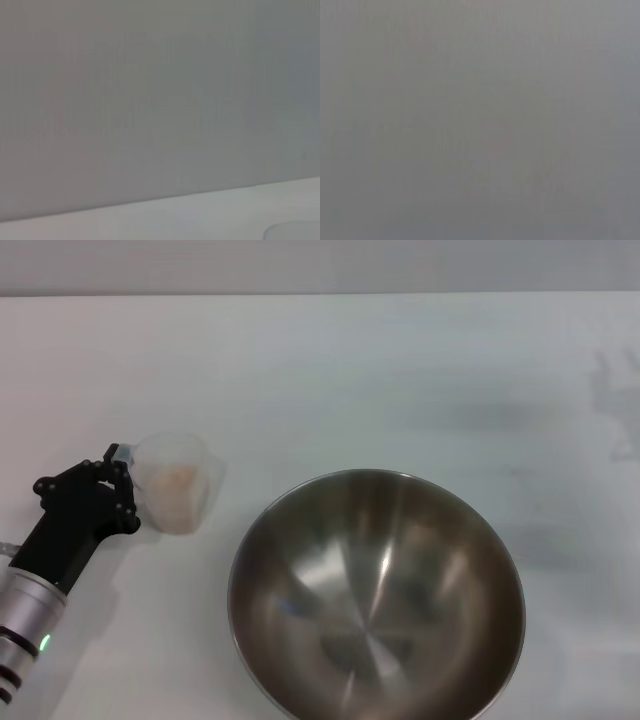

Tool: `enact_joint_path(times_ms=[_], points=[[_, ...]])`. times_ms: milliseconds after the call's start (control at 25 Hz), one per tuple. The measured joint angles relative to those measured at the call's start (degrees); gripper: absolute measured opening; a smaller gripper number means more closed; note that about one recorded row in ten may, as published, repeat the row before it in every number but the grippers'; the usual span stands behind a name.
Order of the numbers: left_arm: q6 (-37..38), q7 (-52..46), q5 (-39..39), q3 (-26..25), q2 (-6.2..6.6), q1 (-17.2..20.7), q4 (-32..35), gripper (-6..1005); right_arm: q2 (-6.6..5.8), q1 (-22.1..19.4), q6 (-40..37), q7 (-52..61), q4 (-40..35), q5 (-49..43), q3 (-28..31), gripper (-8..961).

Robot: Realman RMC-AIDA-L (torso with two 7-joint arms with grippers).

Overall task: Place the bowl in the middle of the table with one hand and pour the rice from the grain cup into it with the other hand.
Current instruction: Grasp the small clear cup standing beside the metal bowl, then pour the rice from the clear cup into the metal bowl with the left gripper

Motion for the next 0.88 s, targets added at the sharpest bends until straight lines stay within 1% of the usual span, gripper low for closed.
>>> enact_joint_path(times_ms=[40, 160, 240, 320, 400, 440, 560, 600, 640, 680, 760, 800, 840, 880], points=[[0.21, 1.37, 0.02, -0.05, -0.02, 0.12, -0.43, 27, 0.0, -0.01, 0.0, 0.0, 0.05, 0.0, 0.03, 358], [2.18, 11.06, -0.06, -0.19, -0.07, 0.72, -2.81, 31, 0.0, -0.02, -0.03, 0.0, 0.07, 0.0, 0.08, 358], [4.84, 17.42, -0.04, -0.13, -0.08, 0.87, -3.82, 34, 0.0, 0.11, -0.04, -0.01, 0.14, 0.0, 0.09, 358], [9.55, 23.81, 0.22, 0.27, -0.09, 0.71, -4.24, 37, 0.0, 0.18, -0.03, -0.05, 0.17, 0.0, 0.12, 358], [12.85, 27.12, 0.38, 0.82, -0.09, 0.42, -4.22, 39, 0.0, 0.33, -0.04, -0.25, 0.2, 0.0, 0.37, 358], [18.36, 32.01, 0.45, 3.06, 0.07, -0.36, -3.59, 41, -0.05, 0.48, -0.03, -0.38, 0.24, 0.0, 0.95, 358], [20.21, 33.6, 0.43, 4.17, 0.17, -0.73, -3.15, 45, -0.15, 0.59, -0.03, -0.42, 0.27, -0.08, 1.98, 358], [22.43, 35.79, 0.45, 5.73, 0.19, -1.29, -2.23, 46, -0.2, 0.64, -0.02, -0.42, 0.29, -0.12, 2.37, 358], [25.99, 40.64, 0.45, 8.8, 0.11, -2.54, -0.2, 48, -0.27, 0.81, -0.01, -0.44, 0.36, -0.2, 3.24, 358], [25.99, 40.64, 0.45, 8.8, 0.11, -2.54, -0.2, 49, -0.27, 0.81, -0.01, -0.44, 0.36, -0.2, 3.24, 358], [27.58, 44.54, 0.45, 11.76, 0.12, -3.64, 0.97, 52, -0.32, 1.02, 0.0, -0.52, 0.53, -0.19, 3.74, 358], [27.58, 44.54, 0.45, 11.76, 0.12, -3.64, 0.97, 53, -0.32, 1.15, 0.0, -0.59, 0.62, -0.2, 4.07, 358], [28.62, 50.6, 0.46, 15.47, 0.11, -4.91, 2.1, 55, -0.26, 1.37, -0.27, -1.01, 0.83, -0.29, 4.94, 358], [28.67, 52.68, 0.47, 16.35, 0.08, -5.14, 2.28, 56, -0.26, 1.37, -0.27, -1.01, 0.83, -0.29, 4.94, 358]])
